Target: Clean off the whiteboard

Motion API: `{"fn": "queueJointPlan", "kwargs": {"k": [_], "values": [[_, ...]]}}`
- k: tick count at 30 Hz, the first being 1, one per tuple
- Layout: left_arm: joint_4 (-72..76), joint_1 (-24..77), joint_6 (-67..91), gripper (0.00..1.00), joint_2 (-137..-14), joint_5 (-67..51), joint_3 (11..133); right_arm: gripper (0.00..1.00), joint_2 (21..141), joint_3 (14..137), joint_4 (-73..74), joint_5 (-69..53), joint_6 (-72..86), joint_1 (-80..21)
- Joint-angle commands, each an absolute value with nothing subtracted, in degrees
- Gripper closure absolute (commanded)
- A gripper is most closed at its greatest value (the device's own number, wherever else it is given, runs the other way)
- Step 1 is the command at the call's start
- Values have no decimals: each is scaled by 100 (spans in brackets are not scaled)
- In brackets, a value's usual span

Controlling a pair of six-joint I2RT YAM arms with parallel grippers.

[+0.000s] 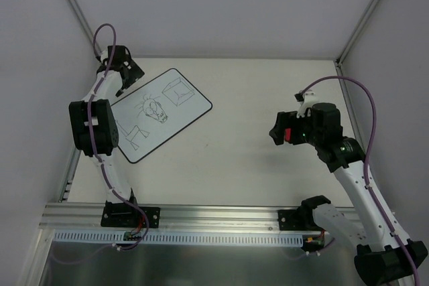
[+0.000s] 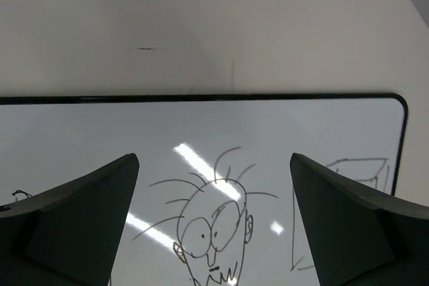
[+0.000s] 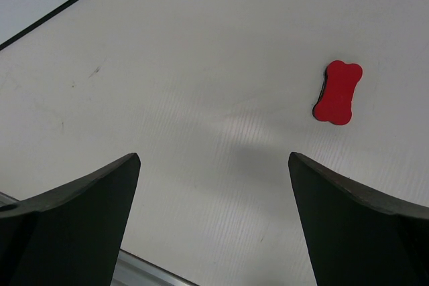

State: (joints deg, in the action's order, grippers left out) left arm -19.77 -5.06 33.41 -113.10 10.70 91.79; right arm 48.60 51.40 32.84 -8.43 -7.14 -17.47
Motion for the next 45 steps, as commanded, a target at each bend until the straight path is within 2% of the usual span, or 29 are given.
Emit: {"fn": "queueJointPlan", "kwargs": {"k": [1, 13, 28, 45], "values": [[-1969, -755, 4085, 1, -11513, 1730, 9361, 1, 4913, 5115, 3199, -984, -826, -1784], [-2004, -1090, 3771, 2, -12277, 2039, 9694, 1, 5168, 5054, 3199, -1195, -765, -1775], [-2337, -1187, 3393, 15, -12876, 1442, 9923, 1, 5080, 5019, 3190, -1248, -642, -1775], [-2891, -1046, 2910, 27, -12674, 976, 9650, 1, 4676, 4852, 3217, -1318, -686, -1775]]}}
